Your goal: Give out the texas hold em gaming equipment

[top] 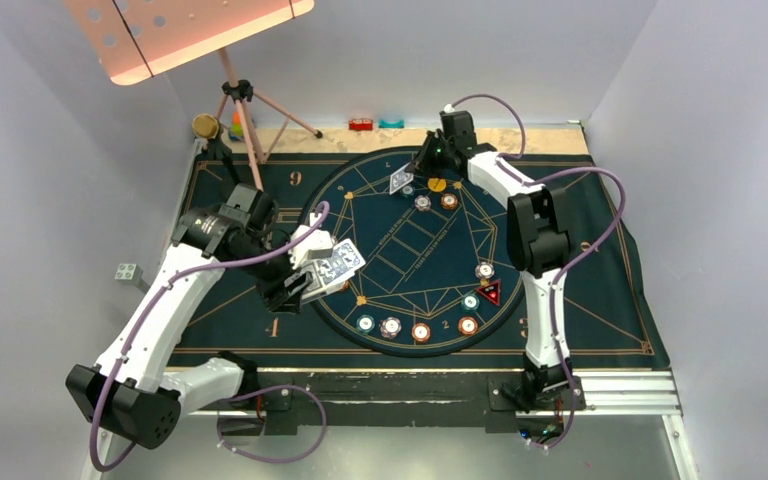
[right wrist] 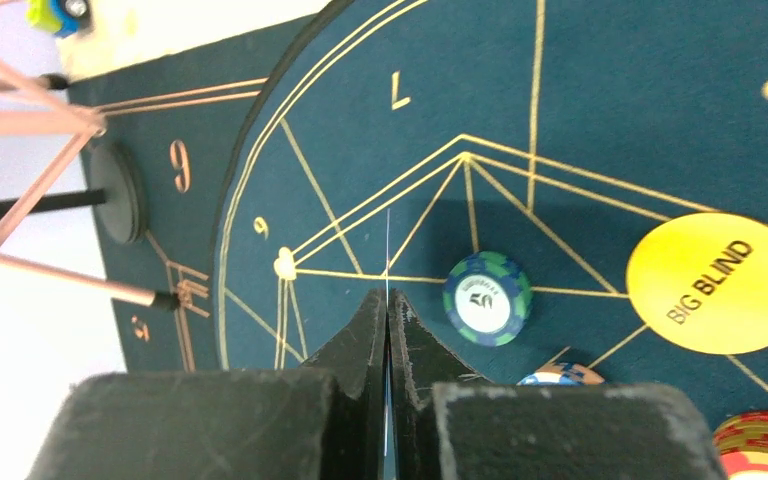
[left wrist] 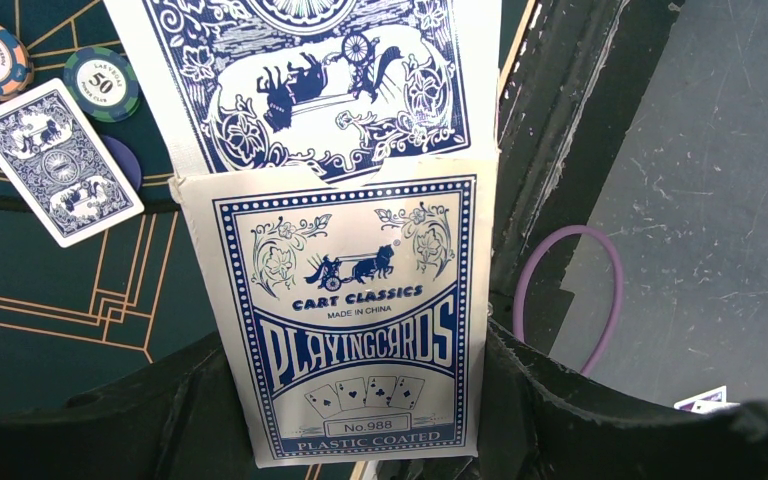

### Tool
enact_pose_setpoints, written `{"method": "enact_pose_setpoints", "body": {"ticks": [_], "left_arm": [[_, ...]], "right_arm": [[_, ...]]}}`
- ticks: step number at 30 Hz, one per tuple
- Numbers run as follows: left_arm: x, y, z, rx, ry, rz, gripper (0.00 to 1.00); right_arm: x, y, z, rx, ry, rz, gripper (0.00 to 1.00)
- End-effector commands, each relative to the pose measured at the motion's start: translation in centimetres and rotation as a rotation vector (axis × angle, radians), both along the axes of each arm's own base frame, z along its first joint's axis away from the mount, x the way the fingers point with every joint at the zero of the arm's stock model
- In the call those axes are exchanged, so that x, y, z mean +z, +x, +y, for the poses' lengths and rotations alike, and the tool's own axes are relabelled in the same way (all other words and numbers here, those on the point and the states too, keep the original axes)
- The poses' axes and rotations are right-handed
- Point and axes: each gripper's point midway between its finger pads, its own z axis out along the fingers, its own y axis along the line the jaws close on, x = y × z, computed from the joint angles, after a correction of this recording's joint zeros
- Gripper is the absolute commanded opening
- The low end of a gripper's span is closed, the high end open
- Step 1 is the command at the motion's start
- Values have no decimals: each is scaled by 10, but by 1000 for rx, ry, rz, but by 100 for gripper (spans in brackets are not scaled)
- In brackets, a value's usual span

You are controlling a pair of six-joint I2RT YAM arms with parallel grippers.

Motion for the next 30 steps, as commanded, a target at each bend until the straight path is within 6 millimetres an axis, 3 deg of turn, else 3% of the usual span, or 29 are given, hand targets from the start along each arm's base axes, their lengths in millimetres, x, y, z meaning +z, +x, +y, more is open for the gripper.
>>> {"method": "enact_pose_setpoints", "body": {"ticks": [1,2,4,7,10,12,17,20,21,23,27,30], "left_arm": [[8,-3,-3,-16,-31,-23,0],[8,-4,-3,-15,-30,-22,0],[8,-4,-3,-17,-30,-23,0],[7,-4,-2,-17,-28,-21,0],[6,-4,-2,-19,-24,-18,0],[5,-4,-1,-21,-21,-19,0],[4,-2,0,-20,-12,-25,0],[5,-1,-1,-19,-16,-28,0],[5,0,-2,-20,-19,-27,0],[5,1,-3,-20,-21,-28,0],[5,5,-5,-16,-25,-24,0],[5,8,-7,-15,-26,-23,0]], "right_arm": [[25,26,-15,-110,-73,-85,0],[21,27,-18,-120,-90,-80,1],[11,28,-22,-123,-125,-55,13],[3,26,-28,-133,-172,-23,44],[16,21,-36,-150,-193,-47,75],[34,18,-41,-164,-201,-71,83],[92,-2,-51,-195,-196,-141,89],[129,-32,-38,-132,-148,-207,91],[151,-50,-27,-88,-117,-254,91],[168,-87,1,44,-59,-296,92],[184,-178,55,354,85,-318,94],[178,-231,77,476,153,-298,95]]}}
